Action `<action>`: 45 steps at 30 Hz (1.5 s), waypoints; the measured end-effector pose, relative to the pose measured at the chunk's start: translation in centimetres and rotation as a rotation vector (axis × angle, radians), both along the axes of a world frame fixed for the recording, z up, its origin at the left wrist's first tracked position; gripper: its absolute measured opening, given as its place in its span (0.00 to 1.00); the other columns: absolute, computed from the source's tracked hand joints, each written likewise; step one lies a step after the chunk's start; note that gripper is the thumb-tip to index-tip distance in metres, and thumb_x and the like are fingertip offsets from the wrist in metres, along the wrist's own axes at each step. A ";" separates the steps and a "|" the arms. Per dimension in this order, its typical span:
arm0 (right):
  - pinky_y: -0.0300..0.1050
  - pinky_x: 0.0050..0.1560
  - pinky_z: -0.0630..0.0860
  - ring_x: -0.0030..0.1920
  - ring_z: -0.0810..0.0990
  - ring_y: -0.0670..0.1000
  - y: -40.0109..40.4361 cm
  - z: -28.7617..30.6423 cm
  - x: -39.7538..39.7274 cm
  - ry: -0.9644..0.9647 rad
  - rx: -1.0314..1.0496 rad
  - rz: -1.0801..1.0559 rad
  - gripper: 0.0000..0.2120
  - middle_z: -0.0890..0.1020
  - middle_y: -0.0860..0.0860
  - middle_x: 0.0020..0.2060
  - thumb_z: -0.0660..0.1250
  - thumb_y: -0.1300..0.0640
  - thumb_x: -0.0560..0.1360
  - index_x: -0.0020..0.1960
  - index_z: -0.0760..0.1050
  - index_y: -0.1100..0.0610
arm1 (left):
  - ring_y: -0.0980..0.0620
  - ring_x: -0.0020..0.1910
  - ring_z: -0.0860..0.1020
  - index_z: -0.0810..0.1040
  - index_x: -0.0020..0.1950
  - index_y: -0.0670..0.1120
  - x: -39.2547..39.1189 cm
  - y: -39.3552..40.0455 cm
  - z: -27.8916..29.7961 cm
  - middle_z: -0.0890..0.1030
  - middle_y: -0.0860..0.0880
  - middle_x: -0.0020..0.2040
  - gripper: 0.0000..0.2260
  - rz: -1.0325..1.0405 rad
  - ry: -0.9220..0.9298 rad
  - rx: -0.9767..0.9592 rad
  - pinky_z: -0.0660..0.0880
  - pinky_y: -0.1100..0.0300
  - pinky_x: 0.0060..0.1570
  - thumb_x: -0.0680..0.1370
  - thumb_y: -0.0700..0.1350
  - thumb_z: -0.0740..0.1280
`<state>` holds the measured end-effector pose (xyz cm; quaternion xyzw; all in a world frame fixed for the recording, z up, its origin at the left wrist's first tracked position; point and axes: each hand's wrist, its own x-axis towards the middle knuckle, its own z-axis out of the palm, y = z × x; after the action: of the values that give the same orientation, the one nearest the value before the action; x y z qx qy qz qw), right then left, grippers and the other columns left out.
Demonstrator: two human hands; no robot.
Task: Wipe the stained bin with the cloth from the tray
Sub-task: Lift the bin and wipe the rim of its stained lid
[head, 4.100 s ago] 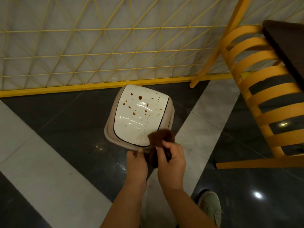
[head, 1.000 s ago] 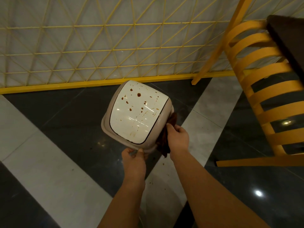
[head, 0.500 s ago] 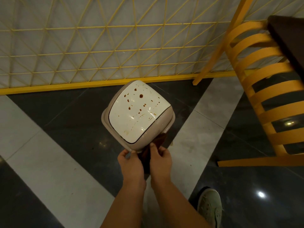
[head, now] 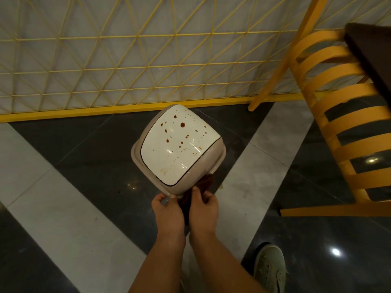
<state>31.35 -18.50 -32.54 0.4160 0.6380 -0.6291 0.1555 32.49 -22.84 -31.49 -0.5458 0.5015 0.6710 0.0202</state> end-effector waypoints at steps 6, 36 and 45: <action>0.48 0.54 0.76 0.51 0.79 0.52 1.5 -0.1 -2.2 0.002 0.033 -0.009 0.12 0.80 0.52 0.49 0.66 0.51 0.77 0.56 0.75 0.56 | 0.47 0.56 0.76 0.66 0.64 0.50 0.1 -0.3 0.1 0.75 0.45 0.57 0.13 -0.046 -0.006 -0.045 0.73 0.51 0.55 0.81 0.43 0.62; 0.48 0.53 0.73 0.53 0.77 0.52 5.0 0.2 -4.3 -0.051 -0.062 -0.043 0.13 0.78 0.51 0.51 0.58 0.48 0.80 0.58 0.71 0.54 | 0.47 0.57 0.79 0.71 0.65 0.48 -0.8 -0.6 0.3 0.80 0.44 0.58 0.15 0.071 0.045 0.097 0.71 0.46 0.67 0.79 0.40 0.66; 0.54 0.54 0.80 0.48 0.82 0.53 -0.2 -0.3 -0.3 0.027 -0.064 0.014 0.12 0.83 0.53 0.47 0.67 0.50 0.77 0.54 0.76 0.57 | 0.45 0.52 0.81 0.72 0.62 0.41 -0.8 0.0 -0.4 0.80 0.41 0.54 0.11 0.005 0.018 0.094 0.79 0.54 0.42 0.81 0.41 0.61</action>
<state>31.08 -18.71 -32.83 0.3976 0.6226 -0.6537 0.1643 31.74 -22.80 -31.94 -0.5395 0.4684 0.6986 0.0396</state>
